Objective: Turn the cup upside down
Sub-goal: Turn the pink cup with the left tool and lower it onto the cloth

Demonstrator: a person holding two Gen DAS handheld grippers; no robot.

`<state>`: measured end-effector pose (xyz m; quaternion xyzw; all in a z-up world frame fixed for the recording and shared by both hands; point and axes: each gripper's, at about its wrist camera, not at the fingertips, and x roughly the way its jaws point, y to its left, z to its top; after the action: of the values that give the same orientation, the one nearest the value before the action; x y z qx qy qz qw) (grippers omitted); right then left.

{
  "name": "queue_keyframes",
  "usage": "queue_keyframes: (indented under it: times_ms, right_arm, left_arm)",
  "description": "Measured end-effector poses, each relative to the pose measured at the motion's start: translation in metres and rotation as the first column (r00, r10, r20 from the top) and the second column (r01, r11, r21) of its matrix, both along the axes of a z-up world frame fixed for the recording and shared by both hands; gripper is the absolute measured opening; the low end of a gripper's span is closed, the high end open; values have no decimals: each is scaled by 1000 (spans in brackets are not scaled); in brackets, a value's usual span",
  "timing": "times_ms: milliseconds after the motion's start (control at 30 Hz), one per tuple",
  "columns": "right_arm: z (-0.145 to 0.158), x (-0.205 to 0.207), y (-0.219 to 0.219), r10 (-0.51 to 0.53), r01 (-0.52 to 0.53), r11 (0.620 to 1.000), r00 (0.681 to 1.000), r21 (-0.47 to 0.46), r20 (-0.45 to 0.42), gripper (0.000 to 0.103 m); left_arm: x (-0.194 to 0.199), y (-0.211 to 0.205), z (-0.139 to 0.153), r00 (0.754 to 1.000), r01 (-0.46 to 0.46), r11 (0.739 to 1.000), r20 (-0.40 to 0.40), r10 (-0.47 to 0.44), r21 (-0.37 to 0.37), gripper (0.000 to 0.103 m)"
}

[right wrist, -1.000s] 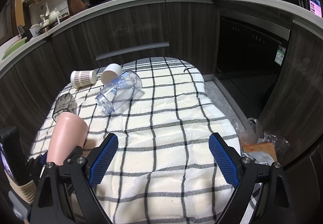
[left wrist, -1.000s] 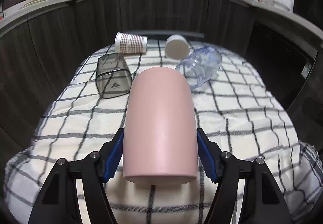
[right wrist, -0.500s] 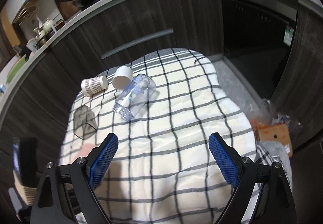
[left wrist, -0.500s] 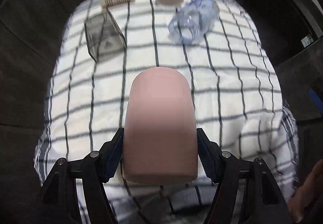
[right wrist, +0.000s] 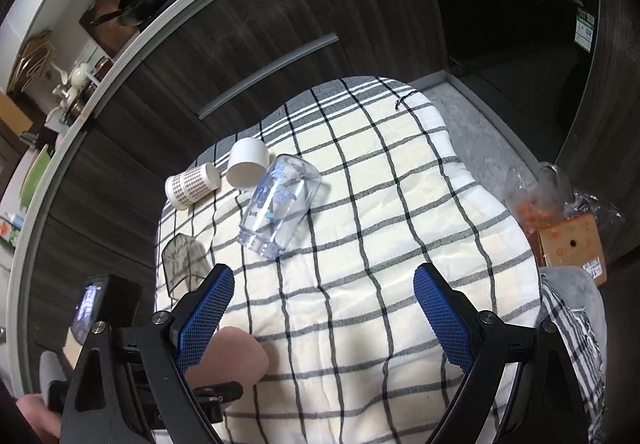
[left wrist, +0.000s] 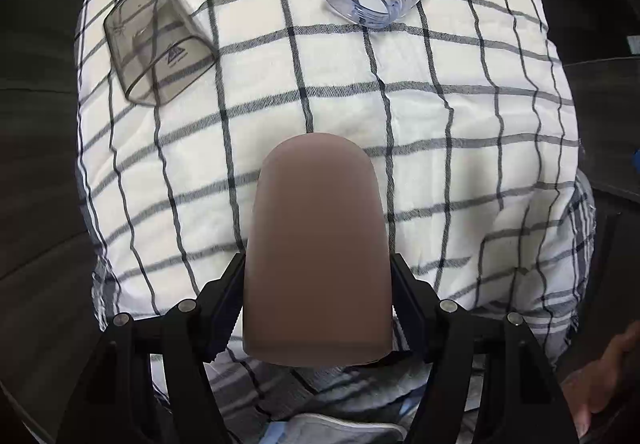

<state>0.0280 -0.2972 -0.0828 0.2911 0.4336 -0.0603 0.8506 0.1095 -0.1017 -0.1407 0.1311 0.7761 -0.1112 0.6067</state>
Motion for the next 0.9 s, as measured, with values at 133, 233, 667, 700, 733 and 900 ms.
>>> queue_keyframes:
  times_ms: [133,233,667,700,733,900]
  right_arm:
    - [-4,6,-5,-14,14,1000,1000,0,-4,91]
    - [-8,11,-8,-22,22,1000,1000,8,-15,91]
    - [-11,10,-9,-21,21,1000,999,5,-27,91]
    - [-11,9,-9,-18,18,1000,1000,2,-26,91]
    - [-9,8,-8,-16,16,1000,1000,-1,-24,91]
    - [1,0,-1,10,-10,1000,1000,-25,0,91]
  left_arm:
    - [10,-7,-3,1000,12,1000,-2,-12,0,68]
    - [17,-10,-5,1000,16,1000,7,-16,9,68]
    - [24,-9,5,993,-3,999,118,7,-35,73]
    - [22,-8,8,992,-6,999,129,12,-46,75]
    - [20,-6,12,990,-14,998,139,22,-61,76]
    - [5,4,38,968,-20,994,246,47,-111,84]
